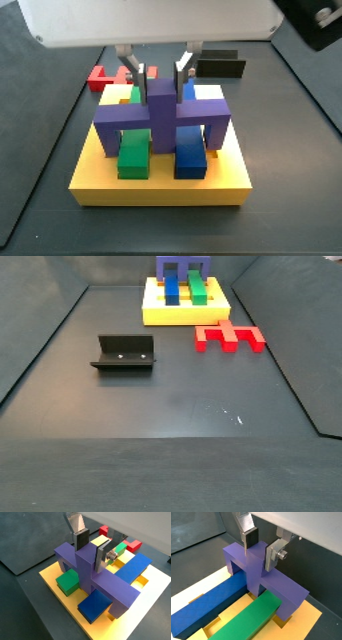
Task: Pick up the purple object. Move up. Move to above the board. Insert the purple object.
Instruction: Insert the purple object.
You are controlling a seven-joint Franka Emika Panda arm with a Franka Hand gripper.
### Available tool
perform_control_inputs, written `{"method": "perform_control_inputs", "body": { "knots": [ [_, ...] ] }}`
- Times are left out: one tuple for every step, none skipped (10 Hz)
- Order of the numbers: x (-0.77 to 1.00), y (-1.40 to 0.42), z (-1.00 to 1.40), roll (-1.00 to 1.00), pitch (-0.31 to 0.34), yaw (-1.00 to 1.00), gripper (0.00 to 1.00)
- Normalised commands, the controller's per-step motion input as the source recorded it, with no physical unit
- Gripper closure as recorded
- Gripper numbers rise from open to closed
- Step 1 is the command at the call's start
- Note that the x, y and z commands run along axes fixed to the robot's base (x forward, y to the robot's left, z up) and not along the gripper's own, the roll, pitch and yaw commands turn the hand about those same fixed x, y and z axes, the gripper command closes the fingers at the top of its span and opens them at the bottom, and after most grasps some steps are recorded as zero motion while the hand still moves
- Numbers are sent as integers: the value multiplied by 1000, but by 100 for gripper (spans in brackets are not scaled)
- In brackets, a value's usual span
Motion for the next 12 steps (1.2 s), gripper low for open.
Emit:
{"method": "perform_control_inputs", "body": {
  "knots": [
    [-11,0,-249,-171,-170,-57,100],
    [0,0,-180,-146,-117,-63,100],
    [0,91,-3,-79,0,-83,100],
    [0,103,0,-13,29,-43,100],
    [54,0,0,40,106,-17,100],
    [114,0,0,99,123,-17,100],
    [146,0,3,154,137,-3,100],
    [143,-31,9,173,130,0,100],
    [160,-23,0,189,127,0,100],
    [217,0,0,149,103,-31,100],
    [0,-46,-183,71,0,-17,100],
    [-17,-29,-214,16,-29,-37,100]
  ]
}}
